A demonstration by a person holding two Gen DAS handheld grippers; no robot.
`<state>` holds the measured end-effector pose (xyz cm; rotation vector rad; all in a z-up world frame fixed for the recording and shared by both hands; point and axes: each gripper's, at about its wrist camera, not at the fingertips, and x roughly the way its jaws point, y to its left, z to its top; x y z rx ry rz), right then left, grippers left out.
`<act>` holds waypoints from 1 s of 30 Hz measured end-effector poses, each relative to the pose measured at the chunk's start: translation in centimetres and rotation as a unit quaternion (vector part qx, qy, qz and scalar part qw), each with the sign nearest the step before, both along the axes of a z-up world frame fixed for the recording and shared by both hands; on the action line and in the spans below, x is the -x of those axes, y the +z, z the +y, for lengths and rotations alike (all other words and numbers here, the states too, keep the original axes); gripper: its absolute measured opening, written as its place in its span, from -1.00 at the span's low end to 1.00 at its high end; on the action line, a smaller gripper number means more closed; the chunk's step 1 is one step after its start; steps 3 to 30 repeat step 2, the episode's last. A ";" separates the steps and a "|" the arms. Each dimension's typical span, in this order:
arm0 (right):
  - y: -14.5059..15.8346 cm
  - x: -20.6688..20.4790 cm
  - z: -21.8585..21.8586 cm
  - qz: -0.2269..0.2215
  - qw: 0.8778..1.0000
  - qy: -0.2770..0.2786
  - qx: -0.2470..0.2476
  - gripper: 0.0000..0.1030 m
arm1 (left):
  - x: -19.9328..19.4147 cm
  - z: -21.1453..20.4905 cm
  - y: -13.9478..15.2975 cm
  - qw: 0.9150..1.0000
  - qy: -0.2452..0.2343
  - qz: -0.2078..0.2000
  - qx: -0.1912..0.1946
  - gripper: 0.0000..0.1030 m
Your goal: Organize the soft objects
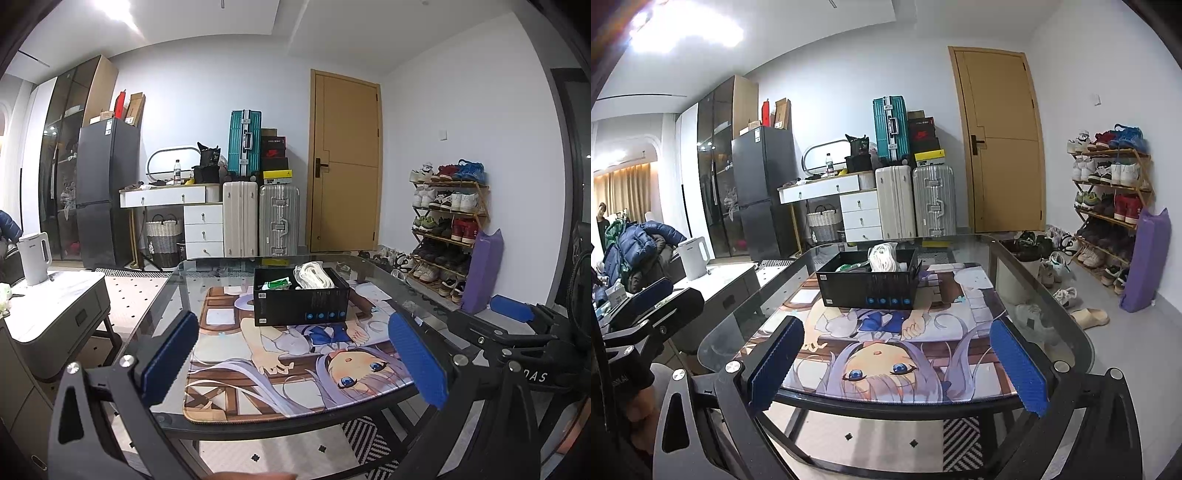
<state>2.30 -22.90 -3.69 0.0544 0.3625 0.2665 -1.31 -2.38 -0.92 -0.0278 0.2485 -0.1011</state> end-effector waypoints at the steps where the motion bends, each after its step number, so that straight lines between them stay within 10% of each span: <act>1: 0.1 0.0 -0.1 0.000 1.000 0.000 0.000 0.99 | 0.0 -0.1 0.0 1.000 0.001 0.000 -0.002 1.00; 30: 0.1 0.1 -0.1 0.000 1.000 -0.001 0.000 0.99 | -0.1 -0.1 0.0 1.000 0.002 0.001 -0.003 1.00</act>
